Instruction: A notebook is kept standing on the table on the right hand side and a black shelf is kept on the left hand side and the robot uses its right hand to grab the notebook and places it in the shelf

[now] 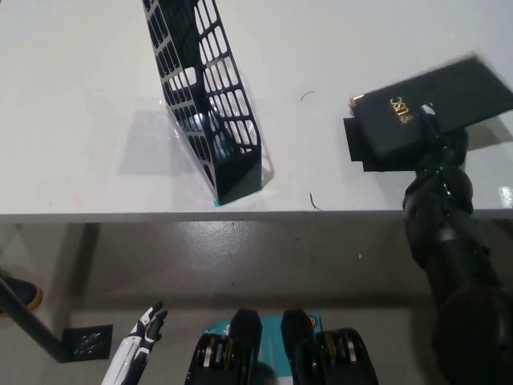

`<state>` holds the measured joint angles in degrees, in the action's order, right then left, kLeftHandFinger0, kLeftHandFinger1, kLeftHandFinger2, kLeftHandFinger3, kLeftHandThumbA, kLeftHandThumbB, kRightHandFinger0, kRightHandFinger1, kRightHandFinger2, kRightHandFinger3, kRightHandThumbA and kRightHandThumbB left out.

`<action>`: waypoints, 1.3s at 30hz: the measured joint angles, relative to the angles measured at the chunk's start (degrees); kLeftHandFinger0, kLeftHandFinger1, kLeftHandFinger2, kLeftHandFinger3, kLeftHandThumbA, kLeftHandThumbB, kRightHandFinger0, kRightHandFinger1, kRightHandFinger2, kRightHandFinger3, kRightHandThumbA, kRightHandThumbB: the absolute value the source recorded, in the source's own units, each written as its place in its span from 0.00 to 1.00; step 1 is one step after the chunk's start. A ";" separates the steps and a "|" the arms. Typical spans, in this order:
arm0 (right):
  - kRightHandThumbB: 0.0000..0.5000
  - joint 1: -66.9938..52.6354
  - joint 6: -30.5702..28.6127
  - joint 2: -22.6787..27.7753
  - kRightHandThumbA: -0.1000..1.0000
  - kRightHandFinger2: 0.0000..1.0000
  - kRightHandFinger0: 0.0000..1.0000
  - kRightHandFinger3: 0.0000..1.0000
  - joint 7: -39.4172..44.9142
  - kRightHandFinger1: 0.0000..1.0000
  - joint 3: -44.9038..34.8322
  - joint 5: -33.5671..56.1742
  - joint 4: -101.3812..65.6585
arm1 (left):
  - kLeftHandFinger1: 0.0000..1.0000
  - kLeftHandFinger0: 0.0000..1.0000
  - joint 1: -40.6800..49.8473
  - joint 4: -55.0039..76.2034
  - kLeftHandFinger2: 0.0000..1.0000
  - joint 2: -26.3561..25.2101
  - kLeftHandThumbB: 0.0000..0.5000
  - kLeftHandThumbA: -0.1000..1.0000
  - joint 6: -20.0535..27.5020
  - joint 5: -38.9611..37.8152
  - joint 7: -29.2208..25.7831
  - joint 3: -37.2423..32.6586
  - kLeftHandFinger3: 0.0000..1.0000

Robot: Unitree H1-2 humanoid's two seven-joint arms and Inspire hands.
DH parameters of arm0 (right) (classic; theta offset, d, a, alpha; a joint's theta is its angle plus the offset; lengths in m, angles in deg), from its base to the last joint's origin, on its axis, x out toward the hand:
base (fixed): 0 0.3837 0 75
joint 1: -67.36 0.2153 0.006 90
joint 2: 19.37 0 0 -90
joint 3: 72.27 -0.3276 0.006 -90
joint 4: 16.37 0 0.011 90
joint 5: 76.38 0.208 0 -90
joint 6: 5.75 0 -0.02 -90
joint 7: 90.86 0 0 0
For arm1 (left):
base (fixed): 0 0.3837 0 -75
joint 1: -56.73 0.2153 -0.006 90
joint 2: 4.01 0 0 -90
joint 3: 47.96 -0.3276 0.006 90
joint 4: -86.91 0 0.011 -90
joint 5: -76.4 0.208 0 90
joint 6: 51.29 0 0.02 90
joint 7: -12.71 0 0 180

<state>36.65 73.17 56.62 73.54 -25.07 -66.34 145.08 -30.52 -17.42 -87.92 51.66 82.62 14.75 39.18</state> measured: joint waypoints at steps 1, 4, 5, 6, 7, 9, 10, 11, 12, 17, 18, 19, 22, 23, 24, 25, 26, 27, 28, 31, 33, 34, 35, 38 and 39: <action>0.10 0.62 0.10 0.07 0.00 0.64 0.00 0.65 0.47 0.07 -1.03 1.17 0.43 | 1.00 1.00 0.00 0.00 1.00 -0.01 0.15 1.00 0.01 0.00 0.00 0.01 1.00; 0.12 1.90 0.19 -0.08 0.00 0.62 0.00 0.81 1.49 0.09 -2.68 4.70 1.83 | 1.00 1.00 -0.11 0.06 1.00 -0.02 0.15 1.00 0.17 0.07 -0.01 0.02 1.00; 0.12 2.16 0.18 -0.20 0.00 0.62 0.00 0.81 1.72 0.09 -2.63 5.42 1.99 | 1.00 1.00 -0.13 0.09 1.00 -0.02 0.15 1.00 0.18 0.10 0.00 0.02 1.00; 0.11 2.36 0.11 -0.41 0.00 0.62 0.00 0.78 1.85 0.09 -2.16 6.19 1.99 | 1.00 1.00 -0.13 0.15 1.00 -0.02 0.13 1.00 0.18 0.13 -0.01 0.02 1.00; 0.13 2.39 0.01 -0.60 0.00 0.60 0.00 0.70 1.89 0.11 -1.42 6.44 1.94 | 1.00 1.00 -0.12 0.16 1.00 -0.02 0.12 1.00 0.18 0.19 -0.01 0.01 1.00; 0.16 2.25 -0.23 -1.28 0.00 0.56 0.00 0.58 2.06 0.07 0.72 6.57 1.00 | 1.00 1.00 -0.12 0.17 1.00 -0.03 0.13 1.00 0.18 0.27 0.00 0.01 1.00; 0.15 2.04 -0.37 -1.76 0.00 0.55 0.00 0.49 2.05 0.06 2.54 6.53 -0.12 | 1.00 1.00 -0.13 0.19 1.00 -0.03 0.13 1.00 0.19 0.27 0.00 0.01 1.00; 0.12 1.61 -0.46 -2.21 0.00 0.59 0.00 0.49 2.04 0.10 3.93 6.39 -1.77 | 1.00 1.00 -0.16 0.18 1.00 -0.03 0.13 1.00 0.20 0.27 0.01 0.01 1.00; 0.09 0.96 -0.53 -2.90 0.00 0.62 0.00 0.55 2.03 0.15 5.60 6.25 -4.34 | 1.00 1.00 -0.20 0.18 1.00 -0.03 0.13 1.00 0.19 0.26 0.01 0.01 1.00; 0.08 -2.57 -0.46 -5.17 0.00 0.61 0.00 0.71 2.05 0.23 10.73 5.73 -14.69 | 1.00 1.00 -0.16 0.11 1.00 -0.02 0.12 1.00 0.11 0.22 0.03 0.01 1.00; 0.10 -3.56 -0.42 -5.60 0.00 0.63 0.00 0.72 2.03 0.24 11.90 5.42 -16.83 | 1.00 1.00 -0.15 0.10 1.00 -0.02 0.14 1.00 0.09 0.22 0.04 0.01 1.00; 0.10 -4.55 -0.40 -5.88 0.00 0.63 0.00 0.73 2.03 0.24 12.73 5.09 -18.54 | 1.00 1.00 -0.15 0.09 1.00 -0.01 0.14 1.00 0.07 0.22 0.04 0.00 1.00; 0.17 -7.92 -0.04 -6.78 0.00 0.43 0.00 0.55 1.99 0.12 16.06 3.77 -24.82 | 1.00 1.00 -0.16 0.08 1.00 -0.01 0.10 1.00 -0.02 0.23 0.03 0.00 1.00; 0.17 -9.04 0.19 -7.05 0.00 0.39 0.00 0.54 1.90 0.09 16.98 3.22 -26.73 | 1.00 1.00 -0.17 0.07 1.00 -0.01 0.12 1.00 -0.05 0.22 0.03 0.00 1.00; 0.17 -10.01 0.36 -7.24 0.00 0.36 0.00 0.55 1.72 0.05 17.83 2.63 -28.35 | 1.00 1.00 -0.18 0.06 1.00 0.00 0.12 1.00 -0.07 0.23 0.04 -0.01 1.00; 0.17 -10.94 0.51 -7.36 0.00 0.38 0.00 0.58 1.59 0.04 18.53 1.98 -29.76 | 1.00 1.00 -0.18 0.05 1.00 0.00 0.13 1.00 -0.07 0.22 0.03 -0.01 1.00; 0.17 -11.92 0.69 -7.54 0.00 0.39 0.00 0.62 1.49 0.03 19.51 1.22 -31.77 | 1.00 1.00 -0.20 0.01 1.00 0.00 0.13 1.00 -0.09 0.23 0.03 -0.01 1.00; 0.17 -12.74 0.85 -7.67 0.00 0.40 0.00 0.65 1.37 0.03 20.28 0.48 -33.36 | 1.00 1.00 -0.20 -0.01 1.00 0.00 0.13 1.00 -0.10 0.22 0.04 -0.01 1.00; 0.19 -13.66 1.09 -7.80 0.00 0.48 0.00 0.73 1.23 0.06 21.24 -0.35 -35.22 | 1.00 1.00 -0.18 -0.03 1.00 0.00 0.13 1.00 -0.10 0.22 0.04 -0.01 1.00; 0.18 -15.63 1.79 -8.06 0.00 0.65 0.00 0.77 0.96 0.17 23.79 -2.84 -39.96 | 1.00 1.00 -0.18 -0.03 1.00 0.00 0.14 1.00 -0.16 0.22 0.04 -0.01 1.00; 0.18 -16.40 2.30 -8.10 0.00 0.68 0.00 0.76 0.82 0.21 25.44 -4.72 -43.02 | 1.00 1.00 -0.18 -0.03 1.00 0.00 0.12 1.00 -0.24 0.22 0.05 -0.01 1.00; 0.18 -16.52 2.55 -8.11 0.00 0.69 0.01 0.78 0.79 0.23 26.12 -5.50 -44.16 | 1.00 1.00 -0.18 -0.03 1.00 0.00 0.12 1.00 -0.27 0.22 0.05 -0.01 1.00; 0.17 -16.57 2.84 -8.10 0.00 0.66 0.00 0.77 0.72 0.21 27.18 -6.76 -45.98 | 1.00 1.00 -0.17 -0.02 1.00 0.00 0.13 1.00 -0.29 0.20 0.06 -0.01 1.00; 0.18 -16.54 3.14 -8.08 0.00 0.65 0.00 0.78 0.48 0.19 30.00 -9.71 -50.42 | 1.00 1.00 -0.18 -0.03 1.00 0.00 0.11 1.00 -0.31 0.20 0.06 -0.01 1.00; 0.20 -16.53 3.22 -8.08 0.00 0.63 0.00 0.77 0.42 0.18 31.01 -10.72 -51.74 | 1.00 1.00 -0.17 -0.03 1.00 -0.01 0.12 1.00 -0.31 0.20 0.06 -0.01 1.00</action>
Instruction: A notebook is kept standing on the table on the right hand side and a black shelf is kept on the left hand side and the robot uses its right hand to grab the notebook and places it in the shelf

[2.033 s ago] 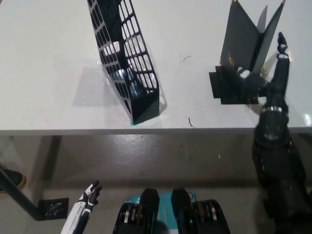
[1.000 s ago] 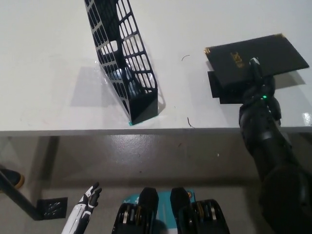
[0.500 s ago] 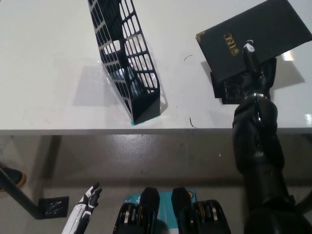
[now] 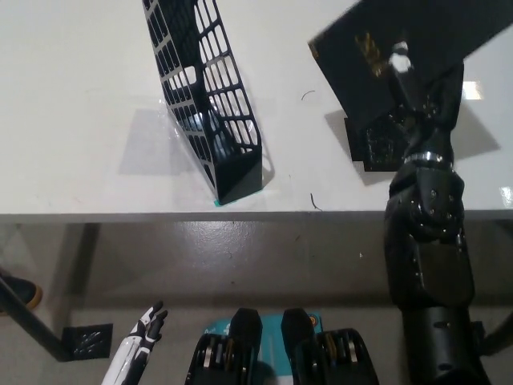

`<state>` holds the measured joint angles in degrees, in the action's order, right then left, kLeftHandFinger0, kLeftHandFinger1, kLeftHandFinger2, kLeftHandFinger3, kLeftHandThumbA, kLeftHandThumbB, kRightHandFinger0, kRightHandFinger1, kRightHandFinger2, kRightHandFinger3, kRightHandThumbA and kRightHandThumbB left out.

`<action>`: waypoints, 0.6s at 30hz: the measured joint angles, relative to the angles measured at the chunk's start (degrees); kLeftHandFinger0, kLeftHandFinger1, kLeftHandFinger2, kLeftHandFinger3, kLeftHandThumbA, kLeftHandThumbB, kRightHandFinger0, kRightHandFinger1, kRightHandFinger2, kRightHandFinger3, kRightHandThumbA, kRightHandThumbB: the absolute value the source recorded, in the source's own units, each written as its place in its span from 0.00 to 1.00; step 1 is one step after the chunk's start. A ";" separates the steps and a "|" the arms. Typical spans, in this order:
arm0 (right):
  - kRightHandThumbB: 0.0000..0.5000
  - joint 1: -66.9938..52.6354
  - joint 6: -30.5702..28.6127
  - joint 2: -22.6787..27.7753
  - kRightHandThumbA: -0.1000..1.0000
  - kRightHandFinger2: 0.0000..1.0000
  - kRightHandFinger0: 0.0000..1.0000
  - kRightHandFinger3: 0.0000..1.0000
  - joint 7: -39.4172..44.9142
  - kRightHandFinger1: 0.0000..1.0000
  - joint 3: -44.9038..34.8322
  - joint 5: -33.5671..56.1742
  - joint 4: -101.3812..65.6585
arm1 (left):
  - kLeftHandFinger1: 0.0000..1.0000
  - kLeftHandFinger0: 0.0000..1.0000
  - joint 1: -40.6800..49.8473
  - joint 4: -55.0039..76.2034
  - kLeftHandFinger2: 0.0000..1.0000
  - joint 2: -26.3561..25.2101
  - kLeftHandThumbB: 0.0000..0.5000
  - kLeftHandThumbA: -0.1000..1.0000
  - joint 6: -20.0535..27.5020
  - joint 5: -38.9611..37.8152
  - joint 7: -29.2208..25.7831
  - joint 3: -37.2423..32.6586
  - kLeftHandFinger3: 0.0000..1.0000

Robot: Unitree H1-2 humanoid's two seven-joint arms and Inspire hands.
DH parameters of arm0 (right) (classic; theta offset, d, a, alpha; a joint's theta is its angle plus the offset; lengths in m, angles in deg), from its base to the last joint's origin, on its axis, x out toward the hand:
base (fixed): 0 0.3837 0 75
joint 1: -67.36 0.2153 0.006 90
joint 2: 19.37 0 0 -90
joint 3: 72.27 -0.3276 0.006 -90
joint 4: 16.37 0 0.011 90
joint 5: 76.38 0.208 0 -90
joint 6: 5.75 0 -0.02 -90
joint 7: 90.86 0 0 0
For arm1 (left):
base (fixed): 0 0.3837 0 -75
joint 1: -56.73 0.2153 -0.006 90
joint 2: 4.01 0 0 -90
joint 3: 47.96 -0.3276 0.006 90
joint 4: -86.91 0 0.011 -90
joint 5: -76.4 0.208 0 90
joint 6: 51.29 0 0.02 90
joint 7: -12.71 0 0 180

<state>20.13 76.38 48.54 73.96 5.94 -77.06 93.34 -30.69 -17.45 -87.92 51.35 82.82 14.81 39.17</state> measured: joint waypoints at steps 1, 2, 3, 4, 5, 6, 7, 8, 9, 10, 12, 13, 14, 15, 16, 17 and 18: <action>0.20 0.02 0.11 0.00 0.00 0.61 0.00 0.77 -0.09 0.17 1.27 -1.32 -1.72 | 1.00 1.00 0.00 0.01 1.00 0.00 0.12 1.00 0.00 -0.01 0.00 0.00 1.00; 0.20 0.09 0.24 0.00 0.00 0.60 0.00 0.77 -0.15 0.16 2.42 -2.71 -3.06 | 1.00 1.00 0.00 0.01 1.00 0.00 0.12 1.00 0.00 -0.02 0.00 0.00 1.00; 0.20 0.29 0.37 -0.01 0.00 0.60 0.00 0.77 -0.22 0.16 3.57 -3.89 -4.34 | 1.00 1.00 0.00 0.01 1.00 0.00 0.10 1.00 0.00 -0.02 0.01 0.00 1.00; 0.19 0.50 0.56 -0.01 0.00 0.60 0.00 0.77 -0.27 0.16 4.35 -4.80 -5.25 | 1.00 1.00 0.00 0.02 1.00 0.00 0.10 1.00 0.00 -0.03 0.02 0.00 1.00; 0.19 0.86 0.74 -0.01 0.00 0.60 0.00 0.77 -0.33 0.17 5.41 -5.99 -6.35 | 1.00 1.00 -0.01 0.04 1.00 0.00 0.10 1.00 -0.01 -0.03 0.02 0.00 1.00; 0.19 1.11 0.88 -0.01 0.00 0.60 0.00 0.77 -0.38 0.17 6.10 -6.78 -7.08 | 1.00 1.00 -0.01 0.05 1.00 0.00 0.12 1.00 -0.02 -0.03 0.02 0.00 1.00; 0.18 1.56 1.04 -0.01 0.00 0.60 0.00 0.77 -0.47 0.17 6.98 -7.83 -7.98 | 1.00 1.00 0.00 0.07 1.00 0.00 0.14 1.00 -0.03 -0.03 0.03 0.00 1.00; 0.19 2.20 1.27 -0.01 0.00 0.61 0.00 0.77 -0.53 0.17 8.03 -9.02 -9.08 | 1.00 1.00 -0.01 0.12 1.00 -0.01 0.14 1.00 -0.04 -0.03 0.05 0.00 1.00; 0.19 3.21 1.38 -0.02 0.00 0.61 0.00 0.77 -0.59 0.16 9.26 -10.35 -10.13 | 1.00 1.00 -0.02 0.16 1.00 -0.01 0.14 1.00 -0.07 -0.03 0.10 0.00 1.00; 0.19 4.05 1.51 -0.03 0.00 0.60 0.00 0.77 -0.64 0.16 10.30 -11.55 -10.98 | 1.00 1.00 -0.03 0.22 1.00 0.00 0.14 1.00 -0.11 -0.03 0.14 0.00 1.00; 0.18 6.15 1.79 -0.14 0.00 0.59 0.00 0.77 -0.83 0.14 12.23 -13.87 -12.08 | 1.00 1.00 -0.04 0.32 1.00 -0.01 0.12 1.00 -0.15 -0.03 0.19 0.00 1.00; 0.17 7.28 1.87 -0.20 0.00 0.61 0.00 0.79 -0.96 0.14 13.14 -14.93 -12.48 | 1.00 1.00 -0.04 0.33 1.00 -0.02 0.13 1.00 -0.16 -0.03 0.28 0.00 1.00; 0.17 8.35 1.91 -0.32 0.00 0.62 0.00 0.81 -1.10 0.15 13.96 -16.19 -12.82 | 1.00 1.00 -0.04 0.34 1.00 -0.03 0.14 1.00 -0.15 -0.05 0.37 0.00 1.00; 0.18 9.58 1.91 -0.55 0.00 0.64 0.00 0.81 -1.32 0.15 14.85 -17.23 -13.00 | 1.00 1.00 -0.04 0.35 1.00 -0.03 0.13 1.00 -0.15 -0.10 0.56 0.01 1.00; 0.19 10.87 1.91 -0.85 0.00 0.65 0.00 0.82 -1.63 0.15 15.70 -18.60 -12.99 | 1.00 1.00 -0.04 0.36 1.00 -0.04 0.13 1.00 -0.15 -0.12 0.64 0.01 1.00; 0.20 12.01 1.89 -1.10 0.00 0.65 0.00 0.82 -1.95 0.15 16.39 -19.58 -12.92 | 1.00 1.00 -0.07 0.38 1.00 -0.04 0.12 1.00 -0.13 -0.12 0.69 0.01 1.00; 0.20 13.35 1.74 -1.39 0.00 0.65 0.00 0.82 -2.40 0.15 17.08 -20.66 -12.41 | 1.00 1.00 -0.12 0.36 1.00 -0.04 0.13 1.00 -0.07 -0.12 0.71 0.01 1.00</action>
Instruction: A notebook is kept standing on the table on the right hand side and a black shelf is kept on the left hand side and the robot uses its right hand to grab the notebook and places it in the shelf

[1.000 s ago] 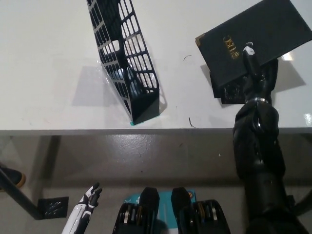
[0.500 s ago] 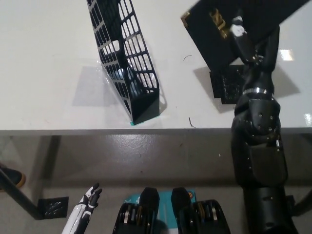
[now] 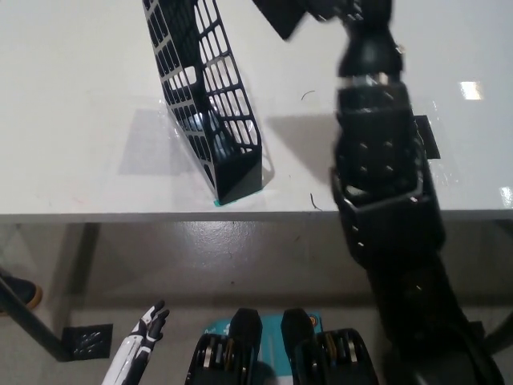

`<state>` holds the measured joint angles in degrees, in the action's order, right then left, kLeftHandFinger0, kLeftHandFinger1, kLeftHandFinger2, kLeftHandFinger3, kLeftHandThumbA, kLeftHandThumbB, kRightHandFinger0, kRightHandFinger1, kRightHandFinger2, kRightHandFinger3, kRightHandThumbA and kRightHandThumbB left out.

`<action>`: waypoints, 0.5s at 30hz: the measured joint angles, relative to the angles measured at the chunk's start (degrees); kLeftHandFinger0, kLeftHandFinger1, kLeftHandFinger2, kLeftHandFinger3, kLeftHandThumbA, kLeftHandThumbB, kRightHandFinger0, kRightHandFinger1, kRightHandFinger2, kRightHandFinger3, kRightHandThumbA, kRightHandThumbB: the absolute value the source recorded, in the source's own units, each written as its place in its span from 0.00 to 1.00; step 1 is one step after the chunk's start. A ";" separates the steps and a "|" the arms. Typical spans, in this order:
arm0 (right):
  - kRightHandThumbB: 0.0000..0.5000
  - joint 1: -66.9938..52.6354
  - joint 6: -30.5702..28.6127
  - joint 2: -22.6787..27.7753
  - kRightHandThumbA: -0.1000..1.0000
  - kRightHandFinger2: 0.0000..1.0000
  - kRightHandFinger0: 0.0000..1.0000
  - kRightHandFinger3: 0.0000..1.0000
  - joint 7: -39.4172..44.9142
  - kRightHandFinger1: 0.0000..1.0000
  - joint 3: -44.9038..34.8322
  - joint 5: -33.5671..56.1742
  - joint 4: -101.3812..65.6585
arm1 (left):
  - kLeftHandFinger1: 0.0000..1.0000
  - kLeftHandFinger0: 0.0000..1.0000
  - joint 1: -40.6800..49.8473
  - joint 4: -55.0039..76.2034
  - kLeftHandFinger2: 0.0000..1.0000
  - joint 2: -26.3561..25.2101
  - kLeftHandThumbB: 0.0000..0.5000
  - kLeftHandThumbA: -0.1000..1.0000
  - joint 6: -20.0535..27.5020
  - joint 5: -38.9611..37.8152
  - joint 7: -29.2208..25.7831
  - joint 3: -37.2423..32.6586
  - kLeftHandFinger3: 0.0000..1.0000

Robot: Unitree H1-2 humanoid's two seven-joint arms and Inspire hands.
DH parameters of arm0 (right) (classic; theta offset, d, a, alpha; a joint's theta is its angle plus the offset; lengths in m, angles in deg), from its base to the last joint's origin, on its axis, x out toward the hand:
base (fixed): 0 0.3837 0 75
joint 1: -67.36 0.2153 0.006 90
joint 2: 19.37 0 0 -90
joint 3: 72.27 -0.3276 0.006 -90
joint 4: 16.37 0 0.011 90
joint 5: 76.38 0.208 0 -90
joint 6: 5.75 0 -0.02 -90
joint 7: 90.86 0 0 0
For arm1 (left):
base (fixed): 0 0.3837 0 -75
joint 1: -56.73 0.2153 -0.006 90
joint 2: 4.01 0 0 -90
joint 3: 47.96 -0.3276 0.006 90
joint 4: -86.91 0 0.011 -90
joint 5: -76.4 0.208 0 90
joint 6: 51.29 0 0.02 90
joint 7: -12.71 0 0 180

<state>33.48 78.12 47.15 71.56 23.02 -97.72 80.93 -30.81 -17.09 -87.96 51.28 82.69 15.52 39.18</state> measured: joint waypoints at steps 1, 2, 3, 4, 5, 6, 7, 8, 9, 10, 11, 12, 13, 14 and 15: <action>0.20 1.19 -0.17 -0.29 0.00 0.65 0.00 0.82 -0.46 0.14 0.49 -0.82 0.99 | 1.00 1.00 -0.02 -0.01 1.00 0.00 0.14 1.00 0.06 0.00 0.00 -0.01 1.00; 0.20 2.42 -0.22 -0.50 0.00 0.65 0.00 0.82 -0.94 0.13 0.85 -1.53 2.21 | 1.00 1.00 -0.04 -0.01 1.00 0.00 0.15 1.00 0.12 0.00 0.04 -0.03 1.00; 0.19 3.49 -0.25 -0.63 0.00 0.64 0.00 0.83 -1.48 0.13 1.27 -2.48 4.13 | 1.00 1.00 -0.04 -0.01 1.00 0.00 0.15 1.00 0.15 0.00 0.07 -0.06 1.00; 0.20 4.11 -0.27 -0.70 0.00 0.64 0.00 0.84 -1.88 0.12 1.46 -2.95 5.50 | 1.00 1.00 -0.01 0.00 1.00 0.00 0.15 1.00 0.14 0.00 0.09 -0.08 1.00; 0.21 4.65 -0.28 -0.75 0.00 0.64 0.00 0.85 -2.27 0.12 1.65 -3.41 7.08 | 1.00 1.00 0.01 0.02 1.00 0.00 0.13 1.00 0.14 0.00 0.12 -0.09 1.00; 0.21 5.12 -0.47 -0.76 0.00 0.64 0.00 0.85 -2.91 0.12 1.84 -3.95 9.18 | 1.00 1.00 0.05 0.01 1.00 0.00 0.13 1.00 0.14 0.01 0.17 -0.11 1.00; 0.20 5.53 -0.76 -0.76 0.00 0.64 0.00 0.86 -3.49 0.13 2.02 -4.53 11.35 | 1.00 1.00 0.09 0.00 1.00 0.00 0.18 1.00 0.15 0.04 0.17 -0.12 1.00; 0.21 5.79 -0.93 -0.73 0.00 0.66 0.00 0.87 -4.03 0.15 2.15 -4.95 13.37 | 1.00 1.00 0.10 -0.01 1.00 0.00 0.18 1.00 0.17 0.07 0.17 -0.16 1.00; 0.21 6.13 -1.22 -0.71 0.00 0.67 0.00 0.88 -4.92 0.17 2.28 -5.38 16.17 | 1.00 1.00 0.10 -0.04 1.00 0.00 0.16 1.00 0.19 0.10 0.18 -0.17 1.00; 0.21 6.29 -1.37 -0.68 0.00 0.68 0.00 0.88 -5.38 0.18 2.37 -5.68 18.17 | 1.00 1.00 0.10 -0.04 1.00 0.00 0.14 1.00 0.20 0.11 0.18 -0.18 1.00; 0.21 6.43 -1.61 -0.62 0.00 0.68 0.00 0.88 -5.92 0.19 2.43 -5.92 19.70 | 1.00 1.00 0.10 -0.03 1.00 -0.01 0.13 1.00 0.22 0.12 0.19 -0.19 1.00; 0.20 6.55 -2.03 -0.46 0.00 0.68 0.00 0.88 -6.51 0.18 2.55 -6.27 21.92 | 1.00 1.00 0.11 -0.02 1.00 0.00 0.14 1.00 0.24 0.16 0.19 -0.23 1.00; 0.20 6.64 -2.45 -0.30 0.00 0.67 0.00 0.89 -7.18 0.18 2.65 -6.57 23.85 | 1.00 1.00 0.15 0.00 1.00 -0.01 0.14 1.00 0.24 0.17 0.21 -0.27 1.00; 0.19 6.79 -2.63 -0.19 0.00 0.67 0.00 0.88 -7.76 0.19 2.70 -6.76 25.43 | 1.00 1.00 0.21 0.03 1.00 -0.02 0.13 1.00 0.23 0.16 0.26 -0.28 1.00; 0.19 6.89 -2.83 -0.10 0.00 0.66 0.00 0.88 -8.20 0.19 2.75 -6.91 26.79 | 1.00 1.00 0.26 0.06 1.00 -0.03 0.11 1.00 0.23 0.15 0.33 -0.29 1.00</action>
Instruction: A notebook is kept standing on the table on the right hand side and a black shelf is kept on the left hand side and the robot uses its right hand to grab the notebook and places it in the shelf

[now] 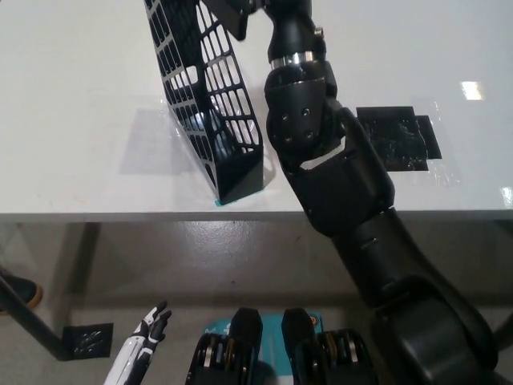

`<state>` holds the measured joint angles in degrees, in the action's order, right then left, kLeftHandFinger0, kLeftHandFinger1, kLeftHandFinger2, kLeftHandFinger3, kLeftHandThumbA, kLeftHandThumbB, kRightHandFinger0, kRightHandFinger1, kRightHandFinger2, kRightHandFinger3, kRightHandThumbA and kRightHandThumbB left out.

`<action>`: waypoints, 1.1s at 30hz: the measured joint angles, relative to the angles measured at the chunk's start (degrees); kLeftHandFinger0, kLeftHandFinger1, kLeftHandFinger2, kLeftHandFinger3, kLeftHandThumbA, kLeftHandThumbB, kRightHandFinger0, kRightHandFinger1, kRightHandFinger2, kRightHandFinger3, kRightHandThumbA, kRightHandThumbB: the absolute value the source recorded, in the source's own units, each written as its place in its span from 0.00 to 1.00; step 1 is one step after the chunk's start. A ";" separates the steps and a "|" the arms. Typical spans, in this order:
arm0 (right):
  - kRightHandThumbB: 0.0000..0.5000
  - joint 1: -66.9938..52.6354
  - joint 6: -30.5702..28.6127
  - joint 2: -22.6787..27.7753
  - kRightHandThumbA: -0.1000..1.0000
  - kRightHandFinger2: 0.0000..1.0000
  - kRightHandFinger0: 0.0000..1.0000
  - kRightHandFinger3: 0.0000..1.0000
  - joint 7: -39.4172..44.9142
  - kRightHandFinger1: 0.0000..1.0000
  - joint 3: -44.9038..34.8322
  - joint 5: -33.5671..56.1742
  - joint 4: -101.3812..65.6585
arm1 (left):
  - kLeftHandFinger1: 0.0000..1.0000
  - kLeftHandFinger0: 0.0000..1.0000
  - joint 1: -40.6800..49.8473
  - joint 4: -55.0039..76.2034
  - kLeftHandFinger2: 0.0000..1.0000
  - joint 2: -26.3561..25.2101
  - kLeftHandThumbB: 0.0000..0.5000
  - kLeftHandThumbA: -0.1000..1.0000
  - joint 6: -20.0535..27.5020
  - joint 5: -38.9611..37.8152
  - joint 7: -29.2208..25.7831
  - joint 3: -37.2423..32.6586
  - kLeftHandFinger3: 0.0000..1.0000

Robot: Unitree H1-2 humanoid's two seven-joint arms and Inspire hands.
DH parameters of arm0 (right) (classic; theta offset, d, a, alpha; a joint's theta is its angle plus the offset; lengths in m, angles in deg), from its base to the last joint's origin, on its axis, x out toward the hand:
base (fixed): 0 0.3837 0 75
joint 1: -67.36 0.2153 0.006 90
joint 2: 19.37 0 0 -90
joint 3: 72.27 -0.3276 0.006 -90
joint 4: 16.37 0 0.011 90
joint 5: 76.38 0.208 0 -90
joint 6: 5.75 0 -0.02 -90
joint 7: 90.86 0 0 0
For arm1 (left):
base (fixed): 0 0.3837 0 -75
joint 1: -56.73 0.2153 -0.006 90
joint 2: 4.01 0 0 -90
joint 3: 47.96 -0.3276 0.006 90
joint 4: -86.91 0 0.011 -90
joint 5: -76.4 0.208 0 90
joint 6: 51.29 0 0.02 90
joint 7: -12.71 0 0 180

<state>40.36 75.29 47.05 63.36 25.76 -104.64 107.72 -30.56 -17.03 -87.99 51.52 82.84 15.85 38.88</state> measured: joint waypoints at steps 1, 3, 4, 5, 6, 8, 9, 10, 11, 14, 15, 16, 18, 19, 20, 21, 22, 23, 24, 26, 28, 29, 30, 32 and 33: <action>0.18 0.06 -0.23 0.10 0.00 0.66 0.00 0.88 -0.47 0.19 0.06 -0.15 1.10 | 1.00 1.00 0.04 0.03 1.00 -0.01 0.09 1.00 0.00 -0.01 0.08 0.00 1.00; 0.19 0.21 -1.07 0.31 0.00 0.66 0.00 0.88 -1.55 0.19 0.27 -0.43 3.23 | 1.00 1.00 0.06 0.03 1.00 -0.01 0.06 1.00 0.01 -0.03 0.22 0.00 1.00; 0.19 0.32 -1.52 0.42 0.00 0.66 0.00 0.88 -2.01 0.19 0.38 -0.50 4.15 | 1.00 1.00 0.04 0.03 1.00 -0.01 0.07 1.00 0.02 -0.09 0.34 0.01 1.00; 0.19 0.40 -1.95 0.50 0.00 0.66 0.00 0.88 -2.44 0.19 0.48 -0.54 4.83 | 1.00 1.00 0.05 0.04 1.00 -0.01 0.08 1.00 0.03 -0.11 0.40 0.01 1.00; 0.19 0.46 -2.31 0.56 0.00 0.66 0.00 0.87 -2.79 0.20 0.55 -0.55 5.41 | 1.00 1.00 0.06 0.04 1.00 -0.02 0.09 1.00 0.03 -0.10 0.44 0.01 1.00; 0.18 0.63 -3.07 0.61 0.00 0.66 0.00 0.87 -3.40 0.20 0.67 -0.58 6.38 | 1.00 1.00 0.09 0.08 1.00 -0.03 0.09 1.00 0.03 -0.11 0.46 0.01 1.00; 0.19 0.65 -3.37 0.62 0.00 0.66 0.00 0.87 -3.59 0.20 0.71 -0.58 6.62 | 1.00 1.00 0.10 0.09 1.00 -0.03 0.09 1.00 0.03 -0.10 0.47 0.01 1.00; 0.19 0.67 -3.60 0.62 0.00 0.66 0.00 0.88 -3.70 0.21 0.76 -0.59 6.77 | 1.00 1.00 0.11 0.08 1.00 -0.04 0.09 1.00 0.03 -0.11 0.48 0.01 1.00; 0.19 0.68 -3.85 0.62 0.00 0.66 0.00 0.88 -3.86 0.21 0.81 -0.59 6.88 | 1.00 1.00 0.12 0.08 1.00 -0.04 0.09 1.00 0.03 -0.11 0.50 0.01 1.00; 0.19 0.68 -4.28 0.60 0.00 0.67 0.00 0.88 -4.37 0.21 0.93 -0.63 7.02 | 1.00 1.00 0.12 0.09 1.00 -0.06 0.06 1.00 0.03 -0.20 0.78 0.01 1.00; 0.19 0.68 -4.35 0.59 0.00 0.67 0.00 0.88 -4.59 0.21 0.96 -0.64 7.05 | 1.00 1.00 0.12 0.10 1.00 -0.07 0.08 1.00 0.03 -0.21 0.84 0.01 1.00; 0.20 0.68 -4.41 0.56 0.00 0.67 0.00 0.87 -4.77 0.22 0.98 -0.63 7.13 | 1.00 1.00 0.12 0.10 1.00 -0.08 0.09 1.00 0.03 -0.22 0.90 0.01 1.00; 0.18 0.79 -4.50 0.42 0.00 0.69 0.00 0.89 -5.15 0.24 1.02 -0.63 7.77 | 1.00 1.00 0.12 0.13 1.00 -0.08 0.06 1.00 0.02 -0.30 1.00 0.03 1.00; 0.17 0.90 -4.52 0.31 0.00 0.68 0.00 0.88 -5.32 0.25 1.05 -0.62 8.19 | 1.00 1.00 0.12 0.15 1.00 -0.07 0.08 1.00 0.02 -0.34 1.05 0.03 1.00; 0.17 1.03 -4.56 0.22 0.00 0.67 0.00 0.86 -5.44 0.25 1.06 -0.60 8.69 | 1.00 1.00 0.14 0.19 1.00 -0.07 0.07 1.00 0.00 -0.36 1.08 0.03 1.00; 0.19 1.34 -4.74 -0.10 0.00 0.66 0.00 0.84 -5.78 0.25 1.10 -0.52 9.88 | 1.00 1.00 0.15 0.28 1.00 -0.07 0.07 1.00 -0.01 -0.37 1.18 0.03 1.00; 0.19 1.93 -4.94 -0.46 0.00 0.66 0.00 0.84 -6.11 0.24 1.19 -0.49 11.64 | 1.00 1.00 0.14 0.27 1.00 -0.07 0.07 1.00 -0.01 -0.37 1.24 0.03 1.00; 0.20 2.52 -5.25 -0.79 0.00 0.66 0.00 0.84 -6.43 0.24 1.27 -0.48 13.19 | 1.00 1.00 0.15 0.27 1.00 -0.07 0.08 1.00 -0.01 -0.37 1.26 0.03 1.00; 0.18 2.88 -5.45 -1.04 0.00 0.64 0.00 0.82 -6.63 0.22 1.31 -0.44 14.46 | 1.00 1.00 0.15 0.26 1.00 -0.07 0.06 1.00 0.00 -0.38 1.26 0.03 1.00; 0.16 4.28 -5.95 -2.09 0.00 0.63 0.00 0.80 -7.27 0.20 1.41 -0.30 17.90 | 1.00 1.00 0.15 0.27 1.00 -0.07 0.04 1.00 0.00 -0.37 1.26 0.03 1.00; 0.15 5.46 -6.35 -2.90 0.00 0.63 0.00 0.81 -7.65 0.20 1.65 -0.24 21.02 | 1.00 1.00 0.19 0.44 1.00 -0.07 0.03 1.00 -0.11 -0.38 1.30 0.03 1.00; 0.16 6.05 -6.46 -3.31 0.00 0.63 0.00 0.81 -7.83 0.19 1.75 -0.22 22.42 | 1.00 1.00 0.25 0.69 1.00 -0.07 0.06 1.00 -0.22 -0.38 1.33 0.03 1.00; 0.16 6.64 -6.58 -3.68 0.00 0.63 0.00 0.81 -8.07 0.19 1.83 -0.20 23.79 | 1.00 1.00 0.29 1.04 1.00 -0.07 0.06 1.00 -0.33 -0.38 1.40 0.03 1.00; 0.16 7.97 -6.99 -4.33 0.00 0.64 0.00 0.81 -9.03 0.19 2.09 -0.20 26.64 | 1.00 1.00 0.28 1.93 1.00 -0.07 0.16 1.00 -0.64 -0.56 1.75 0.06 1.00; 0.14 8.43 -7.13 -4.49 0.00 0.64 0.00 0.81 -9.45 0.19 2.14 -0.19 27.83 | 1.00 1.00 0.24 1.98 1.00 -0.07 0.19 1.00 -0.74 -0.63 1.78 0.08 1.00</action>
<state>48.79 68.17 42.56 53.91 27.91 -104.83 135.54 -30.32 -15.05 -88.07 50.77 82.21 17.63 38.97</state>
